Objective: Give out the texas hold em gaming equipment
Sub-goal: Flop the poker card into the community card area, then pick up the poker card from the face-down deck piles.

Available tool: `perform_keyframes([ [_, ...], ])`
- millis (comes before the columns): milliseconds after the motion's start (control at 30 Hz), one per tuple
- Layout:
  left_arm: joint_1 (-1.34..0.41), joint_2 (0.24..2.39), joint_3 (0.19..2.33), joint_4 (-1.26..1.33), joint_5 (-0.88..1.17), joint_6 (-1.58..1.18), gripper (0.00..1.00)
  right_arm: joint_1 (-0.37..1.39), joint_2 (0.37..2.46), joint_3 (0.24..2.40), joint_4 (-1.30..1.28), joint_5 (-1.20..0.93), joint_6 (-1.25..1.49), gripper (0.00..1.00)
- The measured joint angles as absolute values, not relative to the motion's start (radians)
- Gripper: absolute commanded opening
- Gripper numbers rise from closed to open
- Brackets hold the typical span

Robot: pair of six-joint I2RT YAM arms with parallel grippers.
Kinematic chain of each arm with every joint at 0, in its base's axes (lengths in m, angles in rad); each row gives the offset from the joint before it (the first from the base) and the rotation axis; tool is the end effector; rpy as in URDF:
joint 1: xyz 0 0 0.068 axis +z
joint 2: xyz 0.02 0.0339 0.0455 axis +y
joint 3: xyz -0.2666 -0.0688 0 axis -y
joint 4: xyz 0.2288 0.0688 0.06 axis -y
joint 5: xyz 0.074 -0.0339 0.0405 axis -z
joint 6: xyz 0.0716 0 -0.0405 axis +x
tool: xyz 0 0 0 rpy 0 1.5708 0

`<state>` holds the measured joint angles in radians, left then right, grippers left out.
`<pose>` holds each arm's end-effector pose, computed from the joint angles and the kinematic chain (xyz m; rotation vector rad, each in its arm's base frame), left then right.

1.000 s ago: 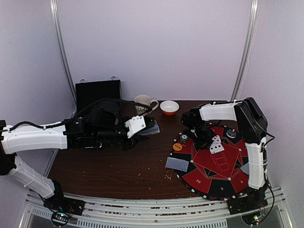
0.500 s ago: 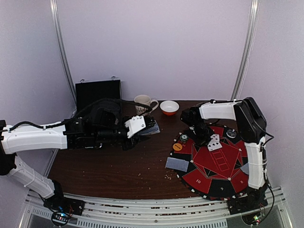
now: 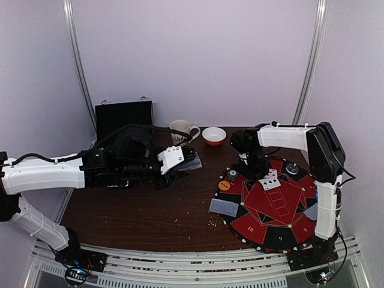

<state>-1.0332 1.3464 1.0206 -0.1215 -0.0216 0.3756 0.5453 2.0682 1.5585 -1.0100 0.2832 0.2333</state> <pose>0.1692 -0.2809 0.2941 1.3107 1.5637 -0.3938 0.3383 0.1818 0.1460 -0.4501 2.9311 -0.3623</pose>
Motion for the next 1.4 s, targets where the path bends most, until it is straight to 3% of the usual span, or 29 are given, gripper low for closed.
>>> perform_keyframes([
  [100, -1.033, 1.346, 1.021, -0.121, -0.020, 0.376, 0.35, 0.546, 1.993, 1.557, -1.010, 0.252, 0.240, 0.53],
  [167, -1.033, 1.346, 1.021, -0.121, -0.019, 0.376, 0.35, 0.546, 1.927, 1.556, -1.004, 0.230, 0.244, 0.71],
  [233, -1.033, 1.346, 1.021, -0.121, -0.018, 0.376, 0.35, 0.546, 1.837, 1.555, -0.988, 0.188, 0.241, 0.96],
  [267, -1.033, 1.346, 1.021, -0.121, -0.018, 0.376, 0.35, 0.546, 1.785, 1.555, -0.974, 0.155, 0.238, 1.00],
  [533, -1.033, 1.338, 1.021, -0.120, -0.003, 0.382, 0.35, 0.646, 1.344, 1.373, -0.561, -0.390, 0.274, 1.00],
  [667, -1.033, 1.338, 1.021, -0.121, 0.002, 0.386, 0.35, 0.712, 1.293, 1.274, -0.322, -0.566, 0.373, 1.00],
  [967, -1.033, 1.332, 1.021, -0.120, 0.009, 0.388, 0.35, 0.775, 1.383, 1.217, -0.086, -0.616, 0.497, 0.97],
  [1400, -1.033, 1.320, 1.015, -0.106, 0.026, 0.388, 0.35, 0.826, 1.467, 1.217, -0.051, -0.667, 0.477, 0.96],
])
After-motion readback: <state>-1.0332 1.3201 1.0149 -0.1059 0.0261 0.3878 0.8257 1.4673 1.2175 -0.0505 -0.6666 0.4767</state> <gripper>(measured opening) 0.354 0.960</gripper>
